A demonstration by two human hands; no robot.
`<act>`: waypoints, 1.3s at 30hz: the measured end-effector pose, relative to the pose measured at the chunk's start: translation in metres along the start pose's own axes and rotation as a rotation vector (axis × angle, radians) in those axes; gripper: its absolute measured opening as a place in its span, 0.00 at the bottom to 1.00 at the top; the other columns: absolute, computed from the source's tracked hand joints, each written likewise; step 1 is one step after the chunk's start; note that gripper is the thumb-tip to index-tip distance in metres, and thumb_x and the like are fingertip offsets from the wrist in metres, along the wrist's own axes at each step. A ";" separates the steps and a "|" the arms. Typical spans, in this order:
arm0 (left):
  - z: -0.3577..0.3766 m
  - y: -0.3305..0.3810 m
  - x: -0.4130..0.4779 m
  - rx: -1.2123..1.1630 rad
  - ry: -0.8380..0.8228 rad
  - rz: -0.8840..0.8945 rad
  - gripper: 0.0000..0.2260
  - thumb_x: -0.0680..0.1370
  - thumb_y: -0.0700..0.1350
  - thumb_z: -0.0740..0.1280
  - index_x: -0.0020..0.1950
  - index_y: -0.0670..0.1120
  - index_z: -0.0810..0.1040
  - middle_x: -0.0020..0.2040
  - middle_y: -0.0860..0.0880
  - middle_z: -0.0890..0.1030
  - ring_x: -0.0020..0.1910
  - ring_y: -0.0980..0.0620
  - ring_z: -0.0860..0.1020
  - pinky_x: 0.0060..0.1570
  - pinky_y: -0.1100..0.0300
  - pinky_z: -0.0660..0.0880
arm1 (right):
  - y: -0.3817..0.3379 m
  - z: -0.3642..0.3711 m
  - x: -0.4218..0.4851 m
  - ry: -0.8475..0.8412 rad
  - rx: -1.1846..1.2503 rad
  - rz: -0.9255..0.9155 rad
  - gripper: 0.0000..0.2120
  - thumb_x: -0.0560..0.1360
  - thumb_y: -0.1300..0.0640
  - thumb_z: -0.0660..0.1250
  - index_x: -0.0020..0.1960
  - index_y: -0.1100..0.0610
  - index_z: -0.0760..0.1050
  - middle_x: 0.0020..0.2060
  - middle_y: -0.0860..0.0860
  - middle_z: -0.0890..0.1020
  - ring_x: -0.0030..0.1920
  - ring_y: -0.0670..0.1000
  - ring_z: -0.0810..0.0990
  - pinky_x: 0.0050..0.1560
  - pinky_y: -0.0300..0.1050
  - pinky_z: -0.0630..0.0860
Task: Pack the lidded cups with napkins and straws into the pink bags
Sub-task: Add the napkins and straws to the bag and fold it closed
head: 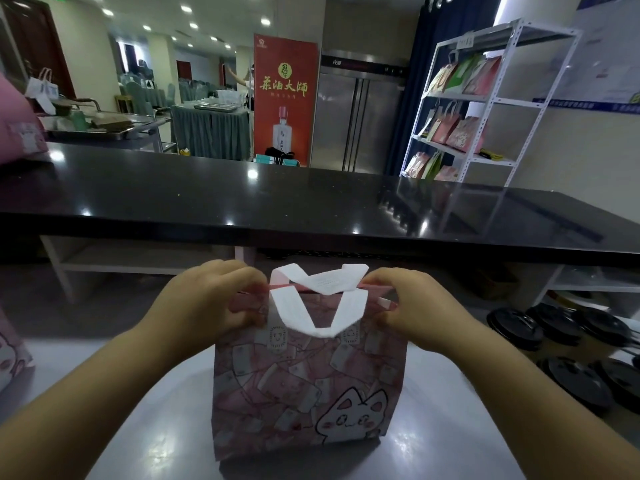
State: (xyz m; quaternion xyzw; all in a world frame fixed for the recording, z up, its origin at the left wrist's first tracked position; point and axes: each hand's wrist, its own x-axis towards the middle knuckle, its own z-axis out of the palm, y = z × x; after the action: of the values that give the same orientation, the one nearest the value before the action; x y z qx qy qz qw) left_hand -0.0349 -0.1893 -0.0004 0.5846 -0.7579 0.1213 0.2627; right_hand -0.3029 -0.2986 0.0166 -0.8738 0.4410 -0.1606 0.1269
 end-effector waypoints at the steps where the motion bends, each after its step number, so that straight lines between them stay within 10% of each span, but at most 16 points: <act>1: 0.001 -0.001 0.001 -0.021 0.003 -0.021 0.16 0.64 0.48 0.77 0.50 0.50 0.80 0.45 0.52 0.81 0.42 0.51 0.79 0.37 0.58 0.77 | 0.001 -0.002 0.001 -0.016 0.020 0.009 0.19 0.69 0.51 0.72 0.56 0.38 0.72 0.52 0.38 0.77 0.53 0.46 0.76 0.53 0.54 0.77; 9: 0.010 -0.010 -0.001 -0.196 0.027 -0.162 0.21 0.65 0.51 0.76 0.54 0.58 0.74 0.48 0.59 0.74 0.45 0.55 0.76 0.39 0.66 0.75 | 0.011 0.003 -0.013 0.179 0.316 0.108 0.39 0.55 0.39 0.78 0.60 0.45 0.63 0.53 0.41 0.69 0.49 0.44 0.74 0.42 0.37 0.76; 19: 0.034 0.005 -0.025 -0.413 0.313 -0.427 0.42 0.63 0.54 0.74 0.72 0.53 0.57 0.67 0.46 0.63 0.57 0.53 0.70 0.48 0.59 0.73 | 0.013 0.039 -0.050 0.281 0.759 0.037 0.23 0.59 0.38 0.74 0.50 0.38 0.69 0.47 0.39 0.80 0.48 0.43 0.81 0.41 0.41 0.81; 25: 0.041 0.027 -0.052 -0.566 0.291 -0.532 0.19 0.67 0.67 0.66 0.54 0.63 0.70 0.50 0.58 0.76 0.47 0.62 0.77 0.36 0.70 0.74 | 0.026 0.073 -0.075 0.272 0.837 0.049 0.20 0.75 0.61 0.66 0.57 0.37 0.71 0.51 0.35 0.80 0.53 0.39 0.78 0.45 0.31 0.77; 31: 0.045 0.037 -0.064 -0.743 0.175 -0.634 0.11 0.65 0.56 0.66 0.46 0.61 0.73 0.34 0.66 0.80 0.36 0.67 0.78 0.28 0.75 0.70 | 0.030 0.082 -0.077 0.220 0.948 0.089 0.16 0.77 0.66 0.62 0.56 0.46 0.76 0.50 0.42 0.83 0.52 0.43 0.81 0.48 0.34 0.77; 39: 0.052 0.025 -0.071 -0.934 0.105 -0.694 0.10 0.67 0.52 0.67 0.48 0.56 0.76 0.41 0.64 0.82 0.40 0.64 0.80 0.30 0.73 0.73 | 0.030 0.102 -0.078 0.229 0.997 0.197 0.12 0.78 0.59 0.62 0.56 0.44 0.75 0.49 0.40 0.83 0.51 0.41 0.80 0.47 0.36 0.78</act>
State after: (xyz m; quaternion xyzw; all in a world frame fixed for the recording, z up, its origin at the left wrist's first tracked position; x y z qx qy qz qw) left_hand -0.0590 -0.1494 -0.0786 0.6141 -0.4812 -0.2899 0.5543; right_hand -0.3287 -0.2442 -0.1010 -0.6385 0.4020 -0.4331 0.4931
